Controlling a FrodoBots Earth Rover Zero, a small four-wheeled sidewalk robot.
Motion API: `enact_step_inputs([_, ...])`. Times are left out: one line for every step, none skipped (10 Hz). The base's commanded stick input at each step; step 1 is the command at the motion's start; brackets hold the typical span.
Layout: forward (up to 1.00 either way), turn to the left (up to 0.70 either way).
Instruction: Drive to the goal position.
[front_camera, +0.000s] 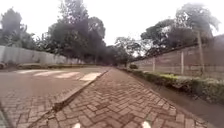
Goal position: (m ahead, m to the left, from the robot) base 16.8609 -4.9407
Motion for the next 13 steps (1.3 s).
enact_step_inputs([0.70,0.00])
enact_step_inputs([0.70,0.00])
enact_step_inputs([0.70,0.00])
enact_step_inputs([0.70,0.00])
enact_step_inputs([0.70,0.01])
enact_step_inputs([0.70,0.04])
enact_step_inputs([0.70,-0.35])
enact_step_inputs([0.70,-0.35])
enact_step_inputs([0.70,-0.35])
enact_step_inputs([0.70,-0.34])
enact_step_inputs([0.70,-0.33])
enact_step_inputs([0.70,0.13])
enact_step_inputs([0.70,0.11])
